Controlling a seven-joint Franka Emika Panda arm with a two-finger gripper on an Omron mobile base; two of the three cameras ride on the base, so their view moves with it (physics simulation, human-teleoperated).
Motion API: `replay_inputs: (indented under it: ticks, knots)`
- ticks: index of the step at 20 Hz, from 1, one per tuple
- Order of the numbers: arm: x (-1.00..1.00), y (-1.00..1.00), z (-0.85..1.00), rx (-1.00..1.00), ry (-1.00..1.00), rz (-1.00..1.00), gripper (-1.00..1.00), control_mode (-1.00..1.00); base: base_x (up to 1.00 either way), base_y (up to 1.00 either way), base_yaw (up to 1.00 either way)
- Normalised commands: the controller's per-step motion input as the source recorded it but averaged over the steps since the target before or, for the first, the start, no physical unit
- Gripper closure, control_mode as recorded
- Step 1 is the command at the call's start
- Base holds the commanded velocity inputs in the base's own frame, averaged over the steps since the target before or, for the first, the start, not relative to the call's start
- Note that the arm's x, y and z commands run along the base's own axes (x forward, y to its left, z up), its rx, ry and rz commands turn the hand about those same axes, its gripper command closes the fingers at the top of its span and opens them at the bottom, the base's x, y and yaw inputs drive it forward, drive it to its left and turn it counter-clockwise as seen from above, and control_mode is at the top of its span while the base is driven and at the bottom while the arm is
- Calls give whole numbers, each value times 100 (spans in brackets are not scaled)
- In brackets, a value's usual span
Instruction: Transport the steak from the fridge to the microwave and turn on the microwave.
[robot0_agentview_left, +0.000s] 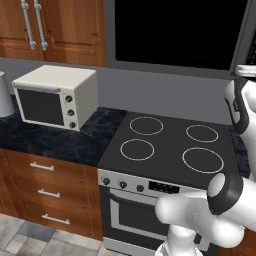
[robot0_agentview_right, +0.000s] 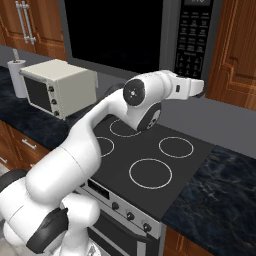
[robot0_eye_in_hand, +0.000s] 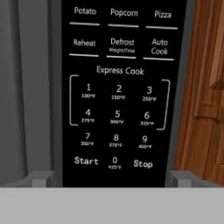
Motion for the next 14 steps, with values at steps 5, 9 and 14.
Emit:
replay_inputs:
  ticks: [5, 9, 14]
  knots:
    - [0, -17, 11, 0, 0, 0, -100, -100, 0, 0, 0]
    - [1, -7, 21, 0, 4, 0, -100, -100, 0, 0, 0]
    - [0, -14, 4, 0, 1, 0, -100, -100, 0, 0, 0]
